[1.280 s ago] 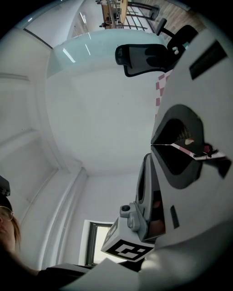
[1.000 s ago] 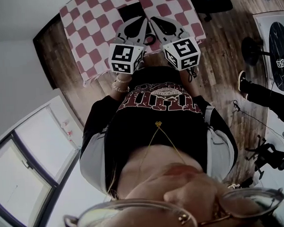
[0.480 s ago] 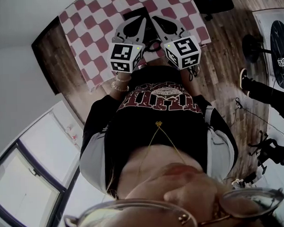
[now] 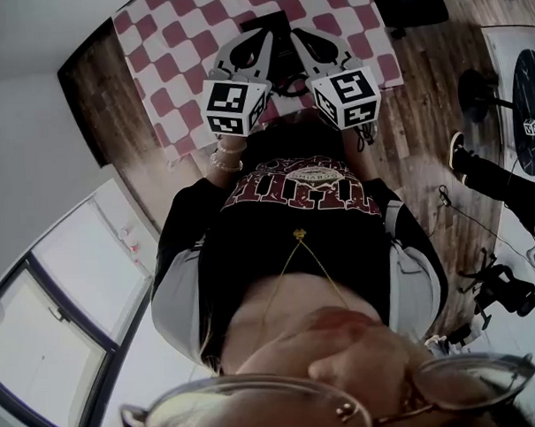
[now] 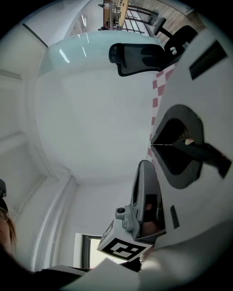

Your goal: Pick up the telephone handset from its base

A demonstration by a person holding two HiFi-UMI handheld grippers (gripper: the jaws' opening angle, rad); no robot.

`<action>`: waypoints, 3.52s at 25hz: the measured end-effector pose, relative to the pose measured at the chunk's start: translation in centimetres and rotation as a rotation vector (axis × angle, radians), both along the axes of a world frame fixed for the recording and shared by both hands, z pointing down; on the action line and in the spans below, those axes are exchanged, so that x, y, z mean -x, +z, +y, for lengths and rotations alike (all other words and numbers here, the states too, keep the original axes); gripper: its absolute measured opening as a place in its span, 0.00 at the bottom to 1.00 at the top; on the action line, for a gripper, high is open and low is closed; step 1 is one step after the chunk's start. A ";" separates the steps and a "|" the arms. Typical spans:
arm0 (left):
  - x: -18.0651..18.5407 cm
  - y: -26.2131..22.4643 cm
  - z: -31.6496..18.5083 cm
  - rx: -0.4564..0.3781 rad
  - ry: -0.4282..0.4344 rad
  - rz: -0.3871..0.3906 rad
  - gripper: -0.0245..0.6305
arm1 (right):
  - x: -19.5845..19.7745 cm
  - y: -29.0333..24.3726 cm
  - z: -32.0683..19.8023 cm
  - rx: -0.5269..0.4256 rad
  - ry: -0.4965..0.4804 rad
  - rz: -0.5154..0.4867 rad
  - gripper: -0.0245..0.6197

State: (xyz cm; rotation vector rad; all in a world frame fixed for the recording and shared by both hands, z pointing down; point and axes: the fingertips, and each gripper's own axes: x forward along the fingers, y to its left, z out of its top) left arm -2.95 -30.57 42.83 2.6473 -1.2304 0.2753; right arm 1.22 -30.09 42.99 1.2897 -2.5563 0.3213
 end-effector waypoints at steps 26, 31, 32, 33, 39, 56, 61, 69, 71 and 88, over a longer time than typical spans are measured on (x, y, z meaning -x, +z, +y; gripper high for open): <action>-0.4 2.3 -2.8 0.068 -0.256 -0.031 0.05 | -0.9 2.6 -3.8 0.076 -0.240 0.020 0.07; -0.1 3.8 -2.8 0.103 -0.274 -0.033 0.05 | -0.9 4.1 -3.8 0.106 -0.251 0.030 0.07; 0.0 4.2 -2.7 0.109 -0.277 -0.035 0.05 | -0.9 4.4 -3.8 0.113 -0.253 0.031 0.07; 0.1 4.5 -2.7 0.117 -0.280 -0.037 0.05 | -0.8 4.7 -3.9 0.120 -0.254 0.033 0.07; 0.5 6.7 -2.5 0.170 -0.298 -0.044 0.05 | -0.9 7.0 -3.9 0.165 -0.259 0.051 0.07; 1.2 13.1 -1.4 0.317 -0.296 -0.071 0.05 | -0.3 12.5 -3.0 0.268 -0.275 0.127 0.07; 1.6 15.1 -1.0 0.359 -0.294 -0.086 0.05 | 0.1 14.2 -2.7 0.295 -0.288 0.167 0.07; 2.0 16.9 -0.6 0.409 -0.286 -0.105 0.05 | 0.5 16.4 -2.3 0.343 -0.301 0.202 0.07; 2.3 17.3 -0.4 0.423 -0.285 -0.110 0.05 | 0.6 17.0 -2.2 0.362 -0.304 0.214 0.07; 4.1 19.8 0.0 0.533 -0.196 -0.065 0.05 | 0.6 19.7 -2.1 0.426 -0.293 0.278 0.07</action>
